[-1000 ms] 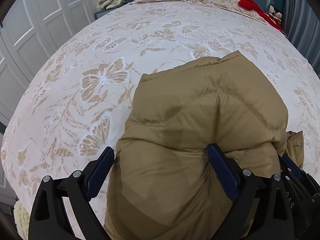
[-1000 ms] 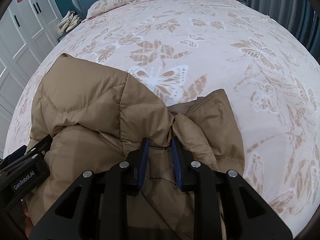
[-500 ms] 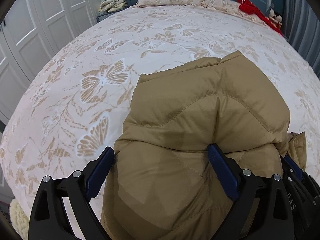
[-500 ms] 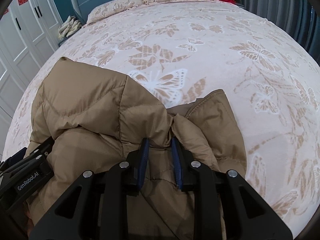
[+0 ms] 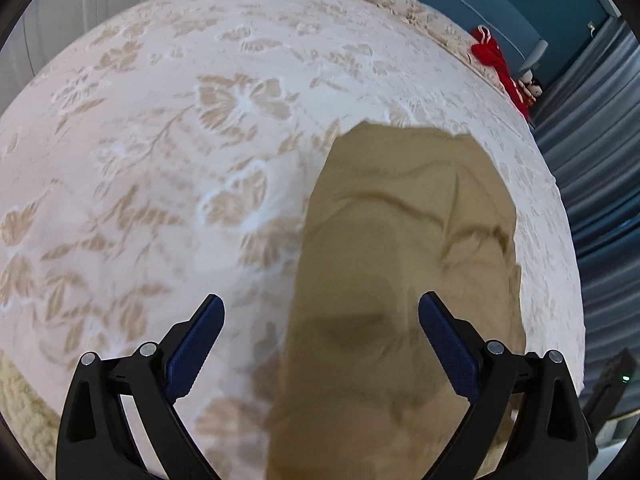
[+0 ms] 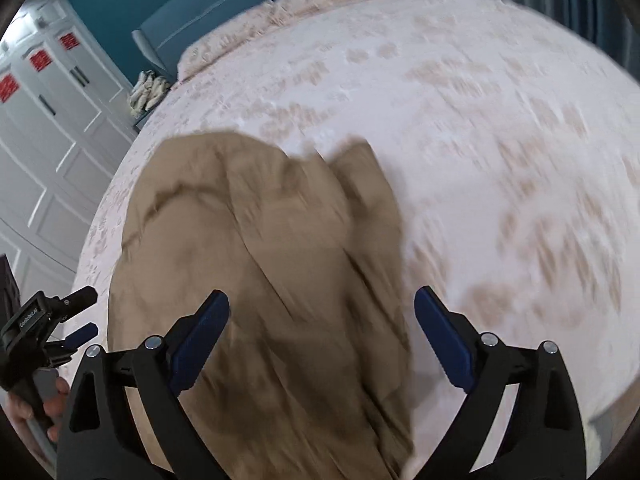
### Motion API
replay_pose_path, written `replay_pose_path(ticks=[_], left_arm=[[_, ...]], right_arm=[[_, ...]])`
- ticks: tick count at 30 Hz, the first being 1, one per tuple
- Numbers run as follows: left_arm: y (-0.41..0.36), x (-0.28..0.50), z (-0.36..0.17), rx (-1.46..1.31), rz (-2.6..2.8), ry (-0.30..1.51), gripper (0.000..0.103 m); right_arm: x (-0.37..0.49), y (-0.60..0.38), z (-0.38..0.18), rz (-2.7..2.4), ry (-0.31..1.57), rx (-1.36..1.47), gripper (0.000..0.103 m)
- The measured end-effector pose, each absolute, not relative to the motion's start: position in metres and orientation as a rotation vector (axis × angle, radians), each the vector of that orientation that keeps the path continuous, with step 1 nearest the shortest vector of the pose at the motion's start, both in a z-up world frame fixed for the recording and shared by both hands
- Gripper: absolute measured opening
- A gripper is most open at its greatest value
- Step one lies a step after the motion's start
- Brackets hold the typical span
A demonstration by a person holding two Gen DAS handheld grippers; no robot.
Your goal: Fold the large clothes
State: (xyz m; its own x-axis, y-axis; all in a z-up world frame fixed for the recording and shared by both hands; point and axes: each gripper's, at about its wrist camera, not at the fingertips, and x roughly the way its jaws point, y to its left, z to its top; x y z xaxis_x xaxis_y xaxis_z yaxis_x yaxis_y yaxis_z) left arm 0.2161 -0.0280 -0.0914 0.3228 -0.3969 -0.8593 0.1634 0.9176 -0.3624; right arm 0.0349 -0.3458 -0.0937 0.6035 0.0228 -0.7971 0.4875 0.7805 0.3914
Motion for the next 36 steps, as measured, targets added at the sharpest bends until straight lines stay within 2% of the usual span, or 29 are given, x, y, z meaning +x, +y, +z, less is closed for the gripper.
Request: replay_pose_path(ticks=[8,12,21,22,27,30,36], left_arm=[[-0.010,0.191,-0.139,-0.456,-0.473,1.381,0.098],[-0.015,0.187,-0.151,-0.536,-0.509,1.409,0.098],[-0.064,0.190,-0.131,-0.300,-0.540,1.355,0.098],[-0.067,0.190,-0.127,-0.273,-0.543,1.338,0.098],[-0.087,0.183,-0.096,-0.057,-0.582,1.180,0.081],[-0.094,0.186,-0.083,0.011,-0.605,1.128,0.075],[-0.086,0.203,-0.068,0.064,-0.618,1.039,0.069]], right_arm=[[0.007,-0.357,-0.148,-0.166,0.924,1.037,0.092],[0.015,-0.347,-0.152,-0.165,0.902,1.022,0.098],[0.046,-0.341,-0.161,-0.116,0.865,1.076,0.096],[0.051,-0.341,-0.160,-0.111,0.862,1.079,0.092],[0.065,-0.339,-0.146,-0.083,0.849,1.023,0.045],[0.074,-0.332,-0.129,-0.093,0.838,0.931,0.033],[0.105,-0.306,-0.102,-0.116,0.827,0.729,0.027]])
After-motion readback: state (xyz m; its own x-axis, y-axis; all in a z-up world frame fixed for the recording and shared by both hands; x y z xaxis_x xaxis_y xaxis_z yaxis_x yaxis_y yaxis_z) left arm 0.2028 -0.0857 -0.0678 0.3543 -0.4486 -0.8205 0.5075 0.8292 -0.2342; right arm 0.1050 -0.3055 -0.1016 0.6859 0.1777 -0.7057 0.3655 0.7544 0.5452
